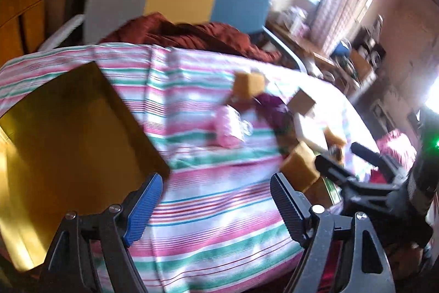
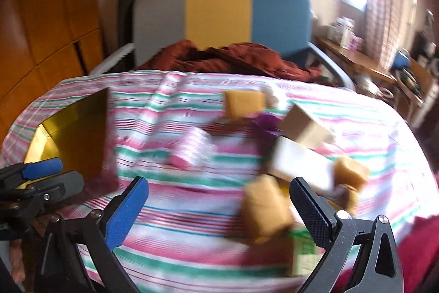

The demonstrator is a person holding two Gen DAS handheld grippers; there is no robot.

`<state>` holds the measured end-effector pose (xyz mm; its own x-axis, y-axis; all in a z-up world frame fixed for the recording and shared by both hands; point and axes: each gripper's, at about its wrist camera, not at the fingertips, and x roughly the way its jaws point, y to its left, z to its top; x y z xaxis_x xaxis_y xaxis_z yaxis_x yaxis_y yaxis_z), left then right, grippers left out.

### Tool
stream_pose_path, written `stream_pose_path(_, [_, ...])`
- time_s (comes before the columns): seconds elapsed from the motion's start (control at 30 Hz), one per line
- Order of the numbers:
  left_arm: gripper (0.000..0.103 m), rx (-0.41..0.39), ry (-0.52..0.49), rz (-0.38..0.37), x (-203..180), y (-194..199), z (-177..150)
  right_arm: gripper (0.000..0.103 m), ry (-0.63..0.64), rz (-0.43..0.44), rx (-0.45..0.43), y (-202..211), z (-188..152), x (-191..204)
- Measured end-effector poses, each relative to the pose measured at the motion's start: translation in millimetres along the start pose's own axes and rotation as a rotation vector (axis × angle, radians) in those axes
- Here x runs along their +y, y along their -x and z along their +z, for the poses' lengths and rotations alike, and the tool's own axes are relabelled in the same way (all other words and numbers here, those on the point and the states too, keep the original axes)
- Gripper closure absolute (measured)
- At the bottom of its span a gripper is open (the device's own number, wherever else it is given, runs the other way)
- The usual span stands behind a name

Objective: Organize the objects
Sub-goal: 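Swing both tools from the gold tray toward the pile of items, then grasp the yellow sponge with left tool while right tool grasps green-white box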

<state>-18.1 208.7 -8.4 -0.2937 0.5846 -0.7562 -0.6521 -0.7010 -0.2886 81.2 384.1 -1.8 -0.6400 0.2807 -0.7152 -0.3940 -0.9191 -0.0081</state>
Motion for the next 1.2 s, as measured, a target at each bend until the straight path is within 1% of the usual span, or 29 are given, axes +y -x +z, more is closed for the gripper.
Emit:
stream_pose_path(0.03, [0.021, 0.016, -0.012, -0.014, -2, -6, -1, 0.0, -0.014, -0.012, 0.01, 1, -2, -11])
stream_pose_path(0.1, [0.021, 0.045, -0.038, -0.019, -12, -19, -1, 0.0, -0.048, -0.039, 0.039, 2, -8, -36])
stream_pose_path(0.2, [0.021, 0.091, -0.073, -0.058, -27, -37, 2, 0.0, -0.081, -0.066, 0.062, 7, -16, -66])
stream_pose_path(0.27, [0.021, 0.136, -0.094, -0.085, -40, -53, 6, 0.0, -0.114, -0.074, 0.072, 10, -21, -86])
stream_pose_path(0.33, [0.021, 0.18, -0.103, -0.13, -53, -67, 10, 0.0, -0.147, -0.077, 0.084, 11, -24, -100])
stream_pose_path(0.4, [0.021, 0.197, -0.129, -0.145, -66, -78, 11, 0.0, -0.177, -0.082, 0.094, 12, -28, -111])
stream_pose_path(0.47, [0.021, 0.218, -0.168, -0.179, -82, -87, 11, 0.0, -0.192, -0.087, 0.098, 14, -30, -117])
stream_pose_path(0.57, [0.021, 0.252, -0.241, -0.193, -102, -101, 8, 0.0, -0.213, -0.056, 0.096, 15, -30, -119])
stream_pose_path(0.67, [0.022, 0.253, -0.366, -0.183, -120, -113, 3, 0.0, -0.234, -0.013, 0.093, 14, -31, -122])
stream_pose_path(0.73, [0.022, 0.247, -0.426, -0.186, -126, -119, 2, 0.0, -0.256, 0.025, 0.105, 9, -33, -125])
stream_pose_path(0.83, [0.023, 0.232, -0.535, -0.158, -132, -127, -1, 0.0, -0.296, 0.068, 0.113, 6, -34, -129])
stream_pose_path(0.9, [0.025, 0.222, -0.584, -0.15, -136, -133, -2, 0.0, -0.316, 0.104, 0.12, 4, -35, -131])
stream_pose_path(0.97, [0.026, 0.22, -0.591, -0.15, -138, -140, -1, 0.0, -0.34, 0.126, 0.129, 2, -36, -134])
stream_pose_path(1.03, [0.026, 0.223, -0.572, -0.162, -137, -146, -2, 0.0, -0.364, 0.147, 0.141, 0, -37, -137])
stream_pose_path(1.1, [0.031, 0.235, -0.547, -0.182, -135, -152, -3, 0.0, -0.383, 0.153, 0.148, -1, -38, -139])
stream_pose_path(1.13, [0.037, 0.244, -0.537, -0.192, -134, -154, -4, 0.0, -0.385, 0.16, 0.15, -2, -38, -139])
stream_pose_path(1.2, [0.04, 0.235, -0.524, -0.207, -131, -152, -6, 0.0, -0.386, 0.157, 0.156, -3, -38, -139])
